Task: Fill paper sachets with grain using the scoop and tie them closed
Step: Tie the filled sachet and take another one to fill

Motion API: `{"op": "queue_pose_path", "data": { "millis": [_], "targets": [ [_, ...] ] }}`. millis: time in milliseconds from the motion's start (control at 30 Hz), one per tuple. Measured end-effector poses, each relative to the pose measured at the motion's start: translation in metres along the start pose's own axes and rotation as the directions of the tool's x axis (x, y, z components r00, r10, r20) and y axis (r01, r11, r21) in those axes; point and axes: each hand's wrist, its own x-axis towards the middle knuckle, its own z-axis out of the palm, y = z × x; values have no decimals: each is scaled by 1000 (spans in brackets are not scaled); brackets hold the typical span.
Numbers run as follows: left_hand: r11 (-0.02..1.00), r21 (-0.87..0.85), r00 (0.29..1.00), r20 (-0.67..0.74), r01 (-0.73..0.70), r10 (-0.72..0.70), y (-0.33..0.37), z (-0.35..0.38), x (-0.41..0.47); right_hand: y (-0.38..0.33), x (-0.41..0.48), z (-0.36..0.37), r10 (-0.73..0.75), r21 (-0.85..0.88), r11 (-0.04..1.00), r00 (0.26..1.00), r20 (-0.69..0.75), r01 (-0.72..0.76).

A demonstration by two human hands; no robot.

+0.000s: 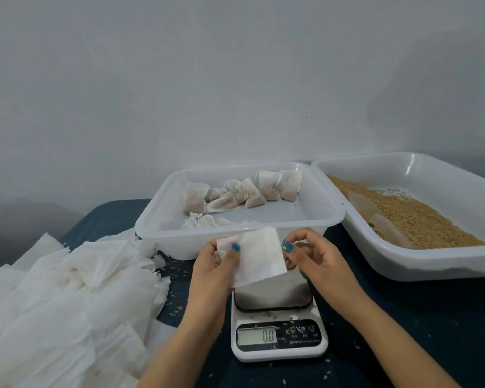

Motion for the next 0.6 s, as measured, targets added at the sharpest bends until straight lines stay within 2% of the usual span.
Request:
{"op": "queue_pose_path", "data": {
  "millis": [133,600],
  "targets": [
    [999,34,1000,-24,-16,17,-4,0,0,3,0,0,54,-3,999,998,-20,-54],
    [994,61,996,-4,-86,86,-10,-4,3,7,0,-2,-17,-218,976,1000,22,21]
  ]
}}
